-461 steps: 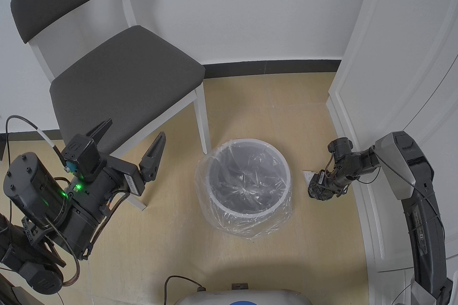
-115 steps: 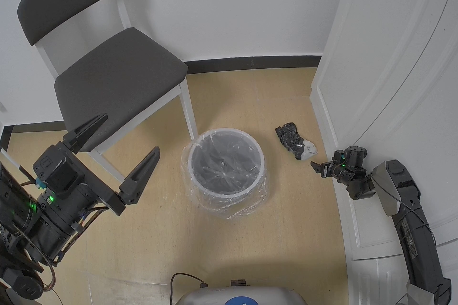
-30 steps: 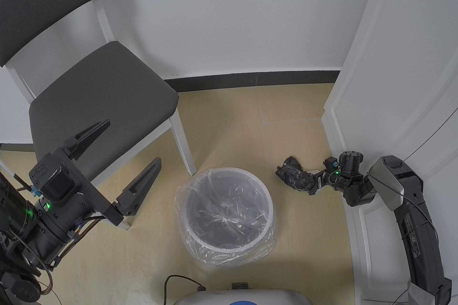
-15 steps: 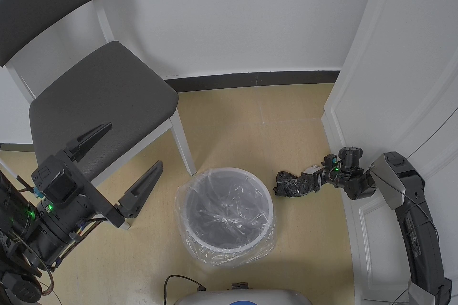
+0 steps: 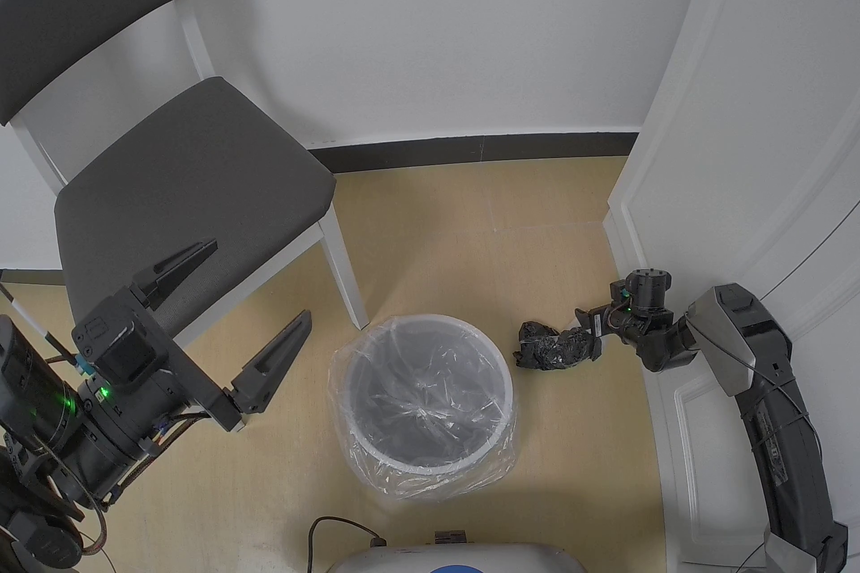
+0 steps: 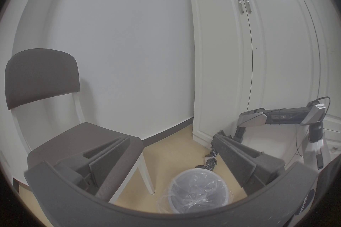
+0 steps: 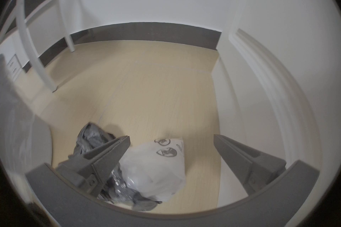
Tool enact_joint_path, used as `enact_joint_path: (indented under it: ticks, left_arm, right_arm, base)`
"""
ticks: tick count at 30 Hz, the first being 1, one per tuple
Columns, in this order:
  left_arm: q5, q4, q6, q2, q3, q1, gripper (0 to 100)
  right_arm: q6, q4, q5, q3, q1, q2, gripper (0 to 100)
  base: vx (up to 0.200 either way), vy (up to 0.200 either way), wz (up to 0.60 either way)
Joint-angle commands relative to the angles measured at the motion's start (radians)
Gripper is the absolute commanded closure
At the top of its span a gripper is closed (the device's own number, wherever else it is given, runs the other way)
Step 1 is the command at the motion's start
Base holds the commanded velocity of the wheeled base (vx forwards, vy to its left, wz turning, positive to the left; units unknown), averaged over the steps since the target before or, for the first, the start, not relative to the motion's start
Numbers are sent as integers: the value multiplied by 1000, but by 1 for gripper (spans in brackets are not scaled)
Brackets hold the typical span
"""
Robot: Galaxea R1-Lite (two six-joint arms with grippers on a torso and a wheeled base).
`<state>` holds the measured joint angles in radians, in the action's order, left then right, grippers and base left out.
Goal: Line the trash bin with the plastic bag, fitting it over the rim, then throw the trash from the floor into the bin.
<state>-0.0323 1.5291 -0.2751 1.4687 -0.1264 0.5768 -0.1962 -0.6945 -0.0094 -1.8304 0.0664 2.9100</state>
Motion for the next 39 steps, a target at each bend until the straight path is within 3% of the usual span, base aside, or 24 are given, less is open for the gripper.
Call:
enact_joint_path:
  ticks: [1, 7, 11, 22, 31, 32, 39]
  left_arm:
    - [-1, 0, -3, -2, 14, -2, 0]
    - [-1, 2, -7, -5, 27, 8, 0]
    - [-1, 2, -7, 4, 36, 18, 0]
    - [-1, 2, -10, -16, 42, 20, 0]
    - [-3, 2, -33, -50, 37, 20, 0]
    - [-3, 2, -33, -50, 37, 20, 0]
    - [-3, 2, -36, -65, 31, 35, 0]
  right_arm:
    - [159, 144, -179, -6, 99, -97, 0]
    - [373, 429, -277, -110, 156, -100, 0]
    - [477, 576, -277, -170, 158, -61, 0]
    - [498, 599, -187, -170, 121, -3, 0]
    - [494, 509, -185, -170, 115, 44, 0]
    - [494, 509, -185, -170, 115, 44, 100]
    - [498, 507, -192, -170, 118, 8, 100]
  base:
    - [0, 0, 0]
    - [0, 0, 0]
    - [0, 0, 0]
    - [0, 0, 0]
    - [0, 0, 0]
    - [0, 0, 0]
    - [0, 0, 0]
